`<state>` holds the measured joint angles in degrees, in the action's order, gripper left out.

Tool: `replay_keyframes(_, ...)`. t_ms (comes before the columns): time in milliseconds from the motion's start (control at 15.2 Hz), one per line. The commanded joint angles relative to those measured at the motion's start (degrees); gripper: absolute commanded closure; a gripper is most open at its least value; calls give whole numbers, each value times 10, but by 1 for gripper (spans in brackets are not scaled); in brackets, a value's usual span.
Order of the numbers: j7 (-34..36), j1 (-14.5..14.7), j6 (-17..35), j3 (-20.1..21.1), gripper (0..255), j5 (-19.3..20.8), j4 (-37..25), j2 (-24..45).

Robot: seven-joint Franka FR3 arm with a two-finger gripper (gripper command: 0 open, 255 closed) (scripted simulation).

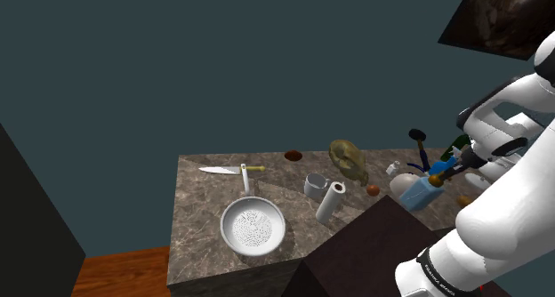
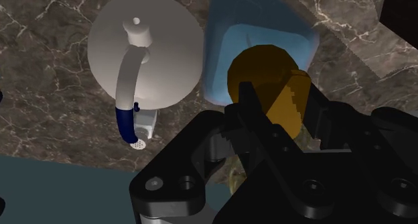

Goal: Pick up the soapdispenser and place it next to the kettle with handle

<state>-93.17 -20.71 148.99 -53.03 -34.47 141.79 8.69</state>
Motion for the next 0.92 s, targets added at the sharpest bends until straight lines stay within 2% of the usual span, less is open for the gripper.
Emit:
replay_keyframes(0,-34,-15,5,19,255,-46,-4,25)
replay_keyframes(528,-134,-74,19,96,255,-176,-22,103)
replay_keyframes(858,-134,-74,19,96,255,-176,-22,103)
